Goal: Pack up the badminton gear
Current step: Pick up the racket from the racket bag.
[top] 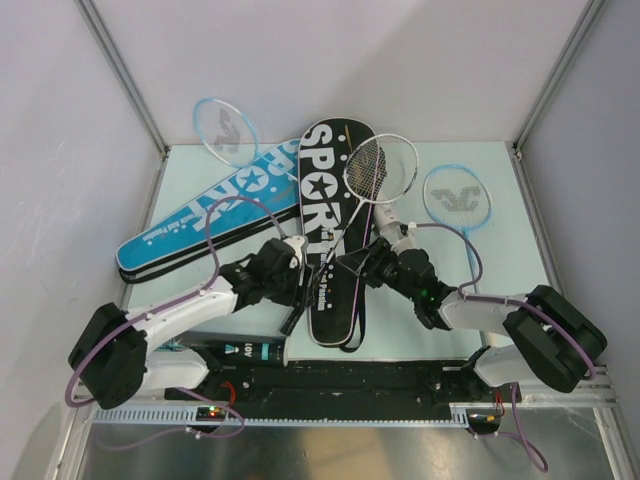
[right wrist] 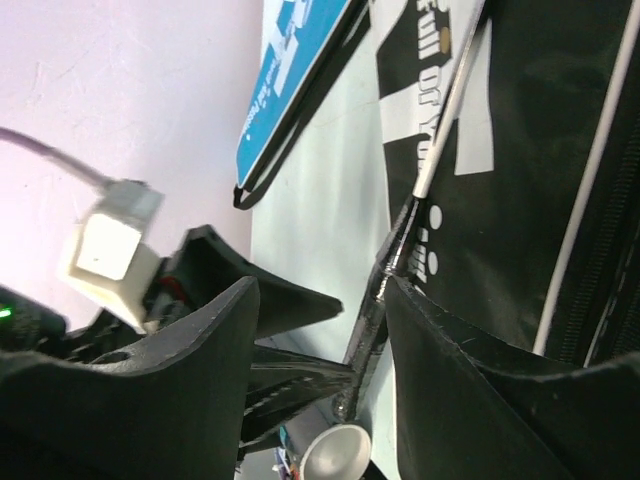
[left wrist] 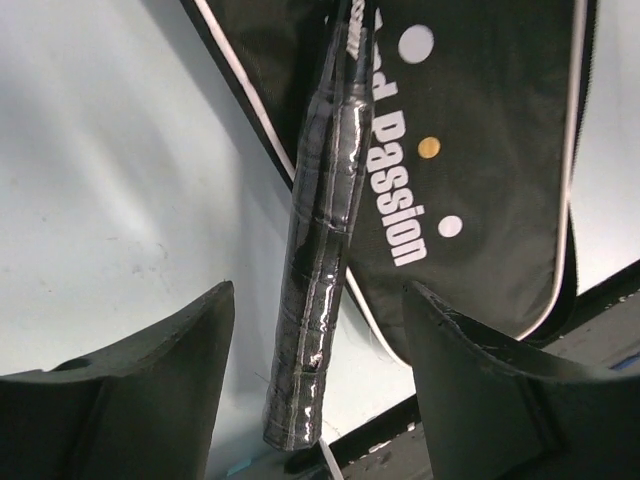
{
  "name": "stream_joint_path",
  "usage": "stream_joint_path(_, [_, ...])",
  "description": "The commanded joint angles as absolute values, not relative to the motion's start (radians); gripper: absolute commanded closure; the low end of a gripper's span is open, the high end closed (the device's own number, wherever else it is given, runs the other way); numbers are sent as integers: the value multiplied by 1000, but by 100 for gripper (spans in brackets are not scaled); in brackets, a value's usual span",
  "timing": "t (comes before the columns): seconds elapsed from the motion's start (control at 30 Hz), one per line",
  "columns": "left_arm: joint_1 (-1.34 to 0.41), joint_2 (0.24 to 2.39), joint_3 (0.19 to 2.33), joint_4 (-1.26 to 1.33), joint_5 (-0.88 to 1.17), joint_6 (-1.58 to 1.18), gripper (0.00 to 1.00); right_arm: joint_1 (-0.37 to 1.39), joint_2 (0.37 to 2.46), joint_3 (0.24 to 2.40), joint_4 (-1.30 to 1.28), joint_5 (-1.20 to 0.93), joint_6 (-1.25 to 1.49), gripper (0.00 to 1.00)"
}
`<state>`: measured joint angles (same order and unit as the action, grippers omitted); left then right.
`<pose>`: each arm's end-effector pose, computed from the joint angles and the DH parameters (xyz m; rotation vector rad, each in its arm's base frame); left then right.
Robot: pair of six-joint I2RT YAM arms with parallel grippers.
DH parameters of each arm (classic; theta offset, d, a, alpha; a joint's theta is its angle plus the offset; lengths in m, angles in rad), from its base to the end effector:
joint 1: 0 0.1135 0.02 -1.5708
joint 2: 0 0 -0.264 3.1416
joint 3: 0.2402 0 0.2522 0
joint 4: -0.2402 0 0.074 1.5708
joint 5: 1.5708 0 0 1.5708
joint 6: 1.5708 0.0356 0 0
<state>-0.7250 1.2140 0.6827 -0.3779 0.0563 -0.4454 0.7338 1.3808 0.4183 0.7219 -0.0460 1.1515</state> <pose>0.1758 -0.1585 0.2021 0.3822 2.5377 -0.5470 0.1963 0.1792 0.1799 0.3869 2.0030 1.3219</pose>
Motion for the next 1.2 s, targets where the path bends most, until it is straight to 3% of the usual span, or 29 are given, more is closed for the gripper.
stream_joint_path(0.0, [-742,1274,674,-377,62,-470,31,732,1316,412,753,-19,1136,42])
stream_joint_path(0.27, [-772,1349,662,-372,21,-482,45,717,1261,395,717,-15,1117,41])
stream_joint_path(0.47, [-792,1320,681,-375,21,-509,75,716,1294,392,734,-31,1115,40])
stream_joint_path(0.67, [-799,1240,704,-405,32,-562,97,730,1399,415,830,-74,1137,38])
stream_joint_path(1.17, [-860,1141,755,-393,35,-663,100,734,1807,530,1252,-251,1292,38])
